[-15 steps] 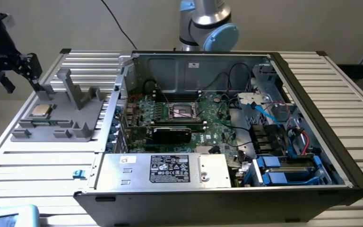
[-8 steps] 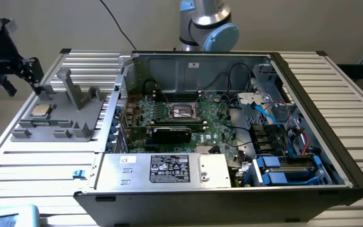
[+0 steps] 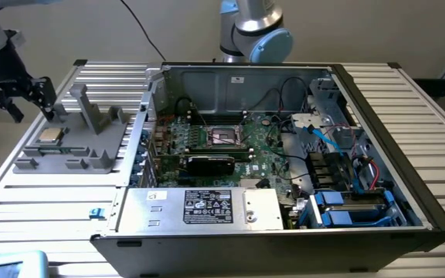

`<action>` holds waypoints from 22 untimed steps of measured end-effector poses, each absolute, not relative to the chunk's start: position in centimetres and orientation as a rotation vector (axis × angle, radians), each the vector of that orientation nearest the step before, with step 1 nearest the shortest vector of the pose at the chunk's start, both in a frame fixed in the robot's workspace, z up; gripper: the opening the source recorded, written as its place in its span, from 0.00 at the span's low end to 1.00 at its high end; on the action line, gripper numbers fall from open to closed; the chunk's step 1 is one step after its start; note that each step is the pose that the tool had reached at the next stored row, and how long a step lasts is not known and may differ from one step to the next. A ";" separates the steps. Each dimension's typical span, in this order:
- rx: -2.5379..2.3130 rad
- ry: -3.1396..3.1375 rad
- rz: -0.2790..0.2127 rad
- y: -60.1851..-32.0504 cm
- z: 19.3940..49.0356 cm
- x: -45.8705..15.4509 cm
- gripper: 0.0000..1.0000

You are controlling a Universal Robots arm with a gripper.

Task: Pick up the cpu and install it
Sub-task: 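Pick up the cpu and move it towards the insertion slot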

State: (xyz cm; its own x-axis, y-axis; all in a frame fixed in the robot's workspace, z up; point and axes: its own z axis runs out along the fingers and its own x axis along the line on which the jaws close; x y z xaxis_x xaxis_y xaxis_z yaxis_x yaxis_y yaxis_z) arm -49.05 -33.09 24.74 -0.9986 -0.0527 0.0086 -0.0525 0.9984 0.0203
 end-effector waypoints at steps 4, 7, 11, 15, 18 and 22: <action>0.082 -3.131 -0.031 -33.1 24.0 -49.0 0.72; 0.081 -3.131 -0.031 -33.1 23.5 -49.0 0.72; 0.079 -3.131 -0.032 -33.1 22.7 -49.0 0.72; 0.075 -3.132 -0.035 -33.1 22.0 -48.9 0.72; 0.071 -3.132 -0.040 -33.1 21.5 -48.9 0.72; 0.068 -3.132 -0.048 -33.1 20.7 -48.9 0.72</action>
State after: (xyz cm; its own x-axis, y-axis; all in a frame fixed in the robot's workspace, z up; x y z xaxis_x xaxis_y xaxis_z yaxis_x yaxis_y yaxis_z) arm -48.89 -33.09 20.74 -0.9990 -0.0438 0.0083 -0.0435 0.9986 0.0307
